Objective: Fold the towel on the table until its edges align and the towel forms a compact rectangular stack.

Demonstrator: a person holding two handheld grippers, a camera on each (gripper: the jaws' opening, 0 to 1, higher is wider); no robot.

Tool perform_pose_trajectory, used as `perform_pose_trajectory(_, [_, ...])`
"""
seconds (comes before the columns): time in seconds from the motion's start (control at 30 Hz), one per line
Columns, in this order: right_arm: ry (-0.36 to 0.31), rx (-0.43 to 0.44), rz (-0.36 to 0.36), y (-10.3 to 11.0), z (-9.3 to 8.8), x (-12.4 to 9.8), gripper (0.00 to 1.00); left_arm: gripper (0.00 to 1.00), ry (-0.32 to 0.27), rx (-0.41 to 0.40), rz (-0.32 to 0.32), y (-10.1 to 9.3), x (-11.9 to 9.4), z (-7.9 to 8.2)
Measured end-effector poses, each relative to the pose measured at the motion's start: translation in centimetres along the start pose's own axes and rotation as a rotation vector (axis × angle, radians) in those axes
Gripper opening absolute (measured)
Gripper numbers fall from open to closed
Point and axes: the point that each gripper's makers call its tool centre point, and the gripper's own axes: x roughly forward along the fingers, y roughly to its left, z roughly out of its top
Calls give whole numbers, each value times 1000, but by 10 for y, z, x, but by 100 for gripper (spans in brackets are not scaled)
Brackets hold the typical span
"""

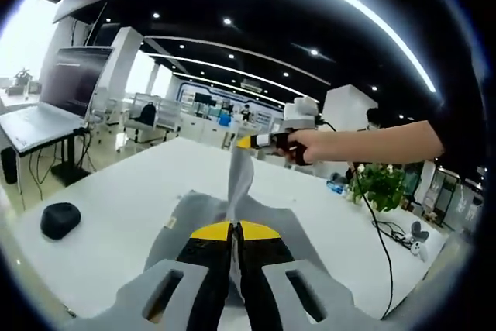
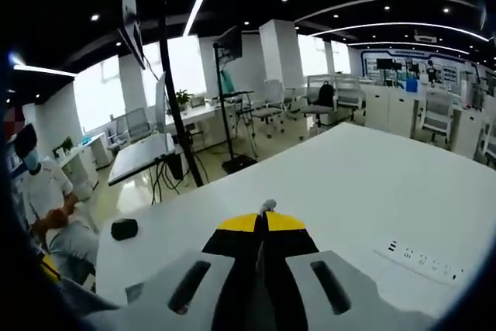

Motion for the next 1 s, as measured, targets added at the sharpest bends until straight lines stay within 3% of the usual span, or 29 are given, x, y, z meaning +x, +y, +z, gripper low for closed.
perform_pose_trajectory(0.23, [24,17,-4,-2,-13,24,0,2,5,-7,30,18,3,-9])
perform_pose_trajectory(0.6, [78,31,-33,5,-50,79,0,2,43,-64,110,58,5,-43])
perform_pose_trajectory(1.0, [138,6,-59,10,-84,112,0,2,90,-125,166,94,12,-71])
